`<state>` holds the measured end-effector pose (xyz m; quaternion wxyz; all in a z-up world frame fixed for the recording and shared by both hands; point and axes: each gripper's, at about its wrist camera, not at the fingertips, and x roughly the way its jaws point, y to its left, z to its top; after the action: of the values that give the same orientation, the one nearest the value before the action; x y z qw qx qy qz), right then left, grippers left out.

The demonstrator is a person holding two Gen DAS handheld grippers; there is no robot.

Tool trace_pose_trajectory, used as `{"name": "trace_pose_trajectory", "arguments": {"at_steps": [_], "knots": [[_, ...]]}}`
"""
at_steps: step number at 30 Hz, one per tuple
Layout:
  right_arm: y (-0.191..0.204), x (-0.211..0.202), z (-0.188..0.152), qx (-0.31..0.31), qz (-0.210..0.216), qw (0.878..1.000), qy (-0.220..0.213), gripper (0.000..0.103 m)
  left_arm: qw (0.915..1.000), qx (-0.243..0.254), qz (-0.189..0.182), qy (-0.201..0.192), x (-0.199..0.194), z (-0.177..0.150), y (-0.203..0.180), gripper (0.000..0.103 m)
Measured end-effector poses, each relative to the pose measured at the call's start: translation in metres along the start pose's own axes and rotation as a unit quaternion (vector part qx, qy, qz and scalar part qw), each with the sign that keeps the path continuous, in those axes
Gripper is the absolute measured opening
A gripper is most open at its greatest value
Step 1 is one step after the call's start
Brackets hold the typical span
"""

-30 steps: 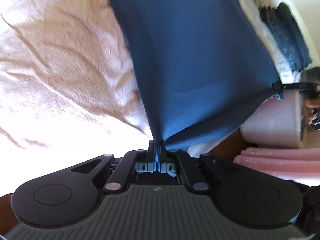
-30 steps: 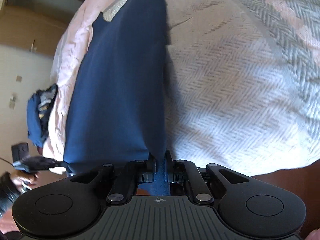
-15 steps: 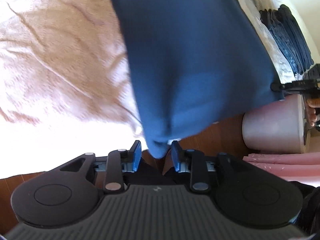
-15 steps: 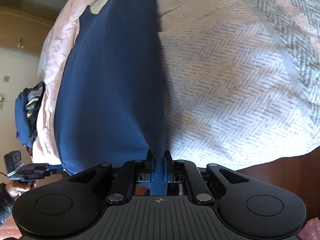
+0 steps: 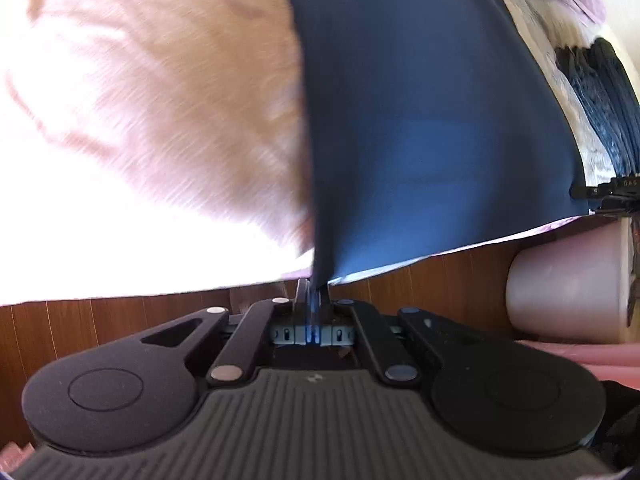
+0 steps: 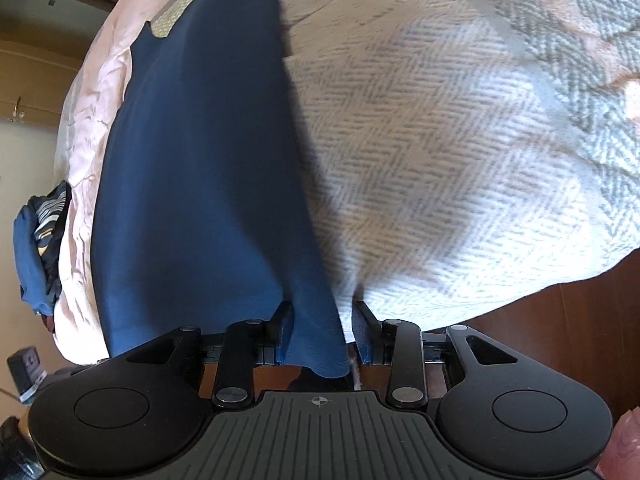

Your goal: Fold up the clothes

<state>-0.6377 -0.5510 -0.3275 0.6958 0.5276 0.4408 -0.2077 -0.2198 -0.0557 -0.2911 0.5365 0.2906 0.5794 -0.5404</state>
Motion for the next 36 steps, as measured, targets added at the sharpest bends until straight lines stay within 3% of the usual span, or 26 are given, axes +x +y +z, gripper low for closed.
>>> {"name": "trace_pose_trajectory", "arguments": {"at_steps": [3, 7, 12, 14, 16, 18, 25, 30, 34, 36], "knots": [[-0.001, 0.001, 0.000, 0.005, 0.001, 1.000, -0.002, 0.036, 0.9997, -0.012, 0.011, 0.020, 0.004, -0.004, 0.008, 0.000], [0.000, 0.001, 0.001, 0.003, -0.002, 1.000, -0.001, 0.036, 0.9997, -0.019, 0.014, 0.012, -0.002, -0.003, 0.011, 0.000], [0.002, -0.011, 0.001, 0.012, -0.003, 1.000, -0.007, 0.036, 0.9999, -0.004, 0.013, 0.009, -0.010, 0.012, -0.004, 0.005], [0.001, -0.018, 0.002, 0.023, -0.001, 1.000, -0.010, 0.036, 0.9999, 0.001, 0.016, 0.001, -0.002, 0.028, -0.027, 0.006], [0.000, -0.023, 0.003, 0.027, 0.003, 1.000, -0.012, 0.041, 0.9997, 0.012, 0.018, -0.007, -0.005, 0.035, -0.031, 0.023], [0.004, -0.026, 0.004, 0.018, 0.002, 1.000, -0.014, 0.064, 0.9996, 0.019, 0.020, -0.008, -0.004, 0.039, -0.033, 0.028], [0.010, -0.036, 0.015, 0.002, -0.002, 1.000, -0.018, 0.066, 0.9987, 0.039, 0.027, -0.016, -0.015, 0.057, -0.038, 0.028], [0.028, -0.057, 0.038, -0.016, 0.015, 0.999, -0.048, 0.066, 0.9962, 0.051, 0.025, -0.066, -0.044, 0.108, -0.040, 0.030], [0.059, -0.067, 0.086, -0.076, 0.015, 0.995, -0.065, 0.066, 0.9889, 0.096, 0.037, -0.107, -0.051, 0.179, -0.046, 0.035], [0.079, -0.063, 0.118, -0.109, 0.013, 0.991, -0.072, 0.066, 0.9841, 0.123, 0.041, -0.122, -0.039, 0.230, -0.048, 0.035]]}}
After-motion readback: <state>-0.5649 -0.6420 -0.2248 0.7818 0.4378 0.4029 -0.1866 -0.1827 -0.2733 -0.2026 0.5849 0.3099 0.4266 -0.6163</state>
